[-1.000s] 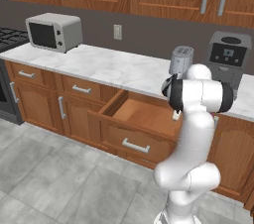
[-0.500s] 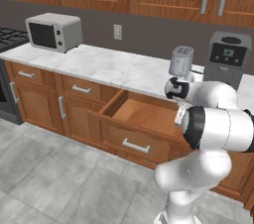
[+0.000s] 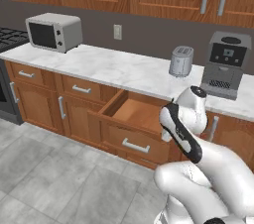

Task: Pick up the metallic utensils from the counter and place them in the open drawer. Make sure not to pick up any wooden utensils.

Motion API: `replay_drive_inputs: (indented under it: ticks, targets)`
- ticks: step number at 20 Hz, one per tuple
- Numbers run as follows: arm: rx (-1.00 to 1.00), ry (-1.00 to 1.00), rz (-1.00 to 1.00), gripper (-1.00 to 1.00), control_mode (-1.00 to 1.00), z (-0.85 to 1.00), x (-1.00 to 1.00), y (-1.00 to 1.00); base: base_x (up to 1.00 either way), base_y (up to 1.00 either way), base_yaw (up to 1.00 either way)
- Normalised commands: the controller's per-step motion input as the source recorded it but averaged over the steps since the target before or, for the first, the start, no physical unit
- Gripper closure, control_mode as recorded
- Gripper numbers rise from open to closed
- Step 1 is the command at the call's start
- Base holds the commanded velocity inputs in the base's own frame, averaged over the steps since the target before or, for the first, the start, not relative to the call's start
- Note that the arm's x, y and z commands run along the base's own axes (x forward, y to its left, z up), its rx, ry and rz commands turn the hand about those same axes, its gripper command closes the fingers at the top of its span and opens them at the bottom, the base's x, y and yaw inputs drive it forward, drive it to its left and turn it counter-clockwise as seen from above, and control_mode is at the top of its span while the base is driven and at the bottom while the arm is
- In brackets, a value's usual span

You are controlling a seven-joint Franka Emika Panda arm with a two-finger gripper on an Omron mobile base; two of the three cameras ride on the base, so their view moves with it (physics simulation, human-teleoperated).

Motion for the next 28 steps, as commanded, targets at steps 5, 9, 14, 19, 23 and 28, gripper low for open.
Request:
replay_drive_inputs:
  ticks: [5, 9, 14, 19, 23, 28]
  targets:
    - [0.0, 0.0, 0.0, -1.0, 1.0, 0.0, 0.0, 0.0, -0.38, 0.89, 0.62]
    - [0.0, 0.0, 0.0, -1.0, 1.0, 0.0, 0.0, 0.0, -0.07, 0.88, 0.77]
    - [0.0, 0.0, 0.0, -1.0, 1.0, 0.0, 0.0, 0.0, 0.0, 0.75, 0.79]
    - [0.0, 0.0, 0.0, -1.0, 1.0, 0.0, 0.0, 0.0, -0.09, 0.73, 0.79]
    - [0.0, 0.0, 0.0, -1.0, 1.0, 0.0, 0.0, 0.0, 0.0, 0.85, 0.72]
    - [0.0, 0.0, 0.0, -1.0, 1.0, 0.0, 0.0, 0.0, 0.27, 1.0, 0.51]
